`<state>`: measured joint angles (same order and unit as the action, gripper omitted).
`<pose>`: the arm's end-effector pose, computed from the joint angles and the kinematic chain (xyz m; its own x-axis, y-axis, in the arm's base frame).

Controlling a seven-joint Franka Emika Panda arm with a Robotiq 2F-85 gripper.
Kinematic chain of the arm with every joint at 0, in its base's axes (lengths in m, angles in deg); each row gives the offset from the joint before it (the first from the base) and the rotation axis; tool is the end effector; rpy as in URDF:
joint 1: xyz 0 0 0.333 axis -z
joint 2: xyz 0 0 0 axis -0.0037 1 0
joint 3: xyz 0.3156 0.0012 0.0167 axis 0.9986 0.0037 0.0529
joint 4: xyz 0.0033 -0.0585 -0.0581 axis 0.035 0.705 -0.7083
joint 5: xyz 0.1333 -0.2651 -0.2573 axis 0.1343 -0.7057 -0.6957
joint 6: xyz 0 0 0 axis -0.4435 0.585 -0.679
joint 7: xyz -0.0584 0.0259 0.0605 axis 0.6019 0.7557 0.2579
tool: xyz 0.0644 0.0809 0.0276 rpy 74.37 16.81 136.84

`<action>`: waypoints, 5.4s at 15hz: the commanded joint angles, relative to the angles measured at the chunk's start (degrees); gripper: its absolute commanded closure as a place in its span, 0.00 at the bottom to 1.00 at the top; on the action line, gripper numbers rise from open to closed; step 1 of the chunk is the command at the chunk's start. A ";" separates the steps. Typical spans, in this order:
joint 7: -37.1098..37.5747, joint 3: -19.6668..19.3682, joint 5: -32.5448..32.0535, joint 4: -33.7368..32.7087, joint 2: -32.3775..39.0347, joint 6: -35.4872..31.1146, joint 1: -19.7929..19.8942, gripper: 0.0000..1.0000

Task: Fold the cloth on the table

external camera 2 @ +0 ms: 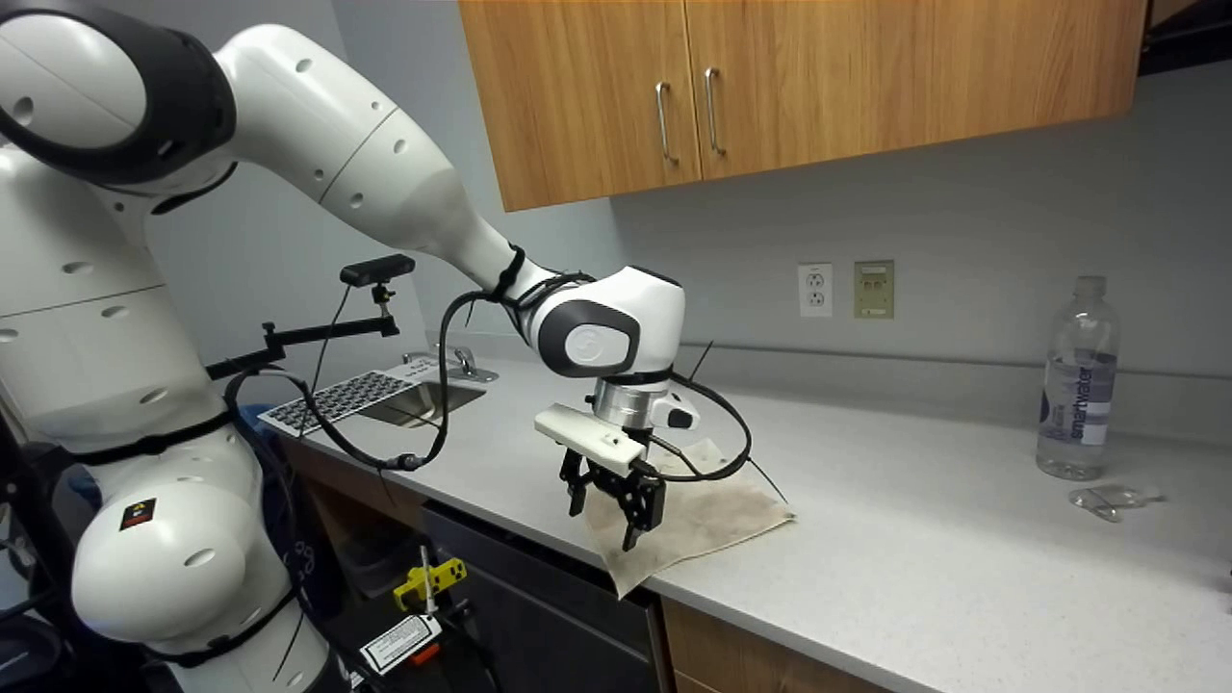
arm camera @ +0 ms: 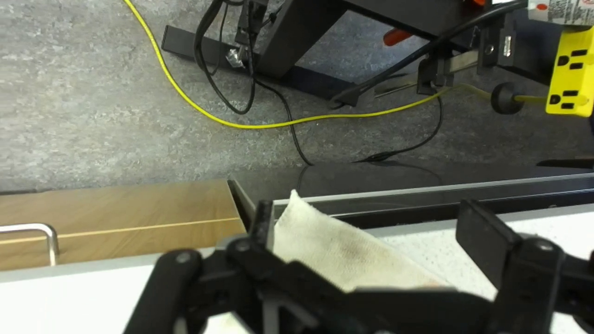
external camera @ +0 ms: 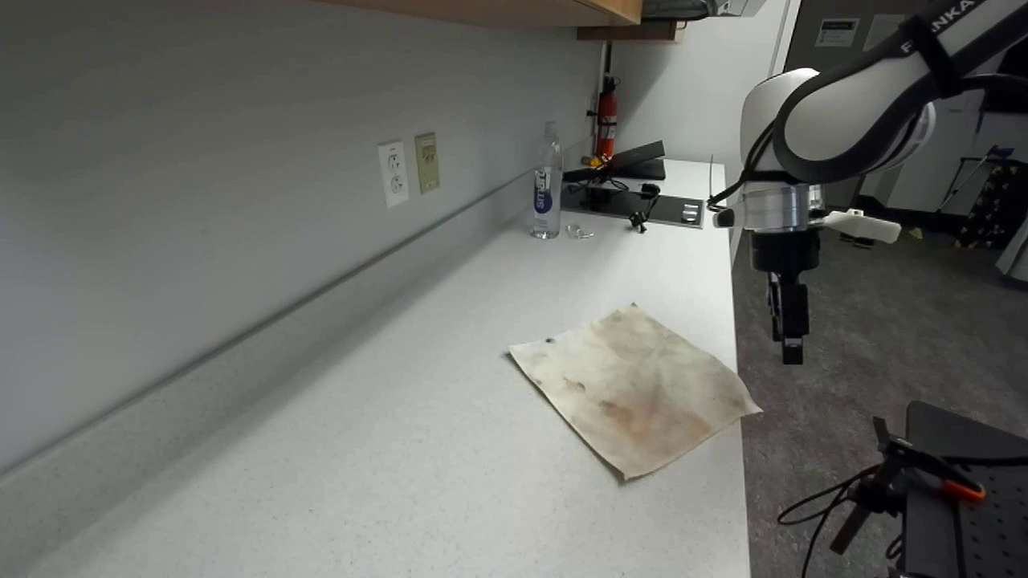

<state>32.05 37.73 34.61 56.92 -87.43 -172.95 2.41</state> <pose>0.4291 -0.0681 0.2735 0.9181 0.3110 -0.2457 0.2584 -0.9398 -0.2238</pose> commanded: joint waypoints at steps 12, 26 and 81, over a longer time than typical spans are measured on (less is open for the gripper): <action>-1.95 1.31 -6.76 3.54 0.05 -22.95 0.85 0.00; 1.57 3.19 -8.16 -7.18 4.23 -23.32 0.47 0.00; -5.70 12.92 -0.79 -31.52 32.78 -25.21 14.32 0.00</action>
<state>27.16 50.79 34.45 26.80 -54.78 -200.16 16.02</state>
